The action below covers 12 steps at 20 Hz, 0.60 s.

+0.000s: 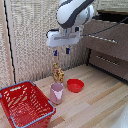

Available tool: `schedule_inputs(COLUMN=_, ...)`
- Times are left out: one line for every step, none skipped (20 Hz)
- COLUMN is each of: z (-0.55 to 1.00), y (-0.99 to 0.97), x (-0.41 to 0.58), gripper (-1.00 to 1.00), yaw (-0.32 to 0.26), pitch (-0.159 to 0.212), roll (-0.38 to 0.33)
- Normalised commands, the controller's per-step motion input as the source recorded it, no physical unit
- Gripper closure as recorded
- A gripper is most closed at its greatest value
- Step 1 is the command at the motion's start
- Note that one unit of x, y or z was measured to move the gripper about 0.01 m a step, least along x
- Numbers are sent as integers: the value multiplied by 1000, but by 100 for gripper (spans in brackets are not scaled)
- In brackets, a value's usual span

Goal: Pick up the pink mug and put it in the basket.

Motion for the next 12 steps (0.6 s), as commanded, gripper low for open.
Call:
schedule_inputs(z=0, y=-60, x=0, gripper=-100, yaw=5, pitch=2, roll=9)
schedule_inputs(z=-323, y=57, x=-774, gripper=-100, yaw=30, pitch=0, roll=0)
schedule_inputs(z=-323, y=57, x=-774, gripper=-100, yaw=30, pitch=0, roll=0)
schedule_inputs(z=-317, y=54, x=-740, gripper=-100, yaw=40, pitch=0, roll=0)
schedule_inputs(z=-297, y=57, x=-711, gripper=-100, yaw=41, pitch=0, roll=0)
schedule_inputs(z=-291, y=69, x=-683, gripper=-100, yaw=42, pitch=0, roll=0)
schedule_inputs(z=-280, y=54, x=-646, gripper=-100, yaw=44, pitch=3, roll=-2)
schedule_inputs(z=-269, y=57, x=-597, gripper=-100, yaw=47, pitch=16, roll=-6)
schedule_inputs(z=-277, y=60, x=-526, gripper=-100, yaw=49, pitch=26, roll=-5)
schedule_inputs(z=-286, y=77, x=-474, gripper=-100, yaw=49, pitch=28, roll=-4)
schedule_inputs(z=-306, y=120, x=-431, gripper=-100, yaw=53, pitch=26, roll=-13)
schedule_inputs(z=-306, y=149, x=-329, gripper=-100, yaw=61, pitch=26, roll=-13)
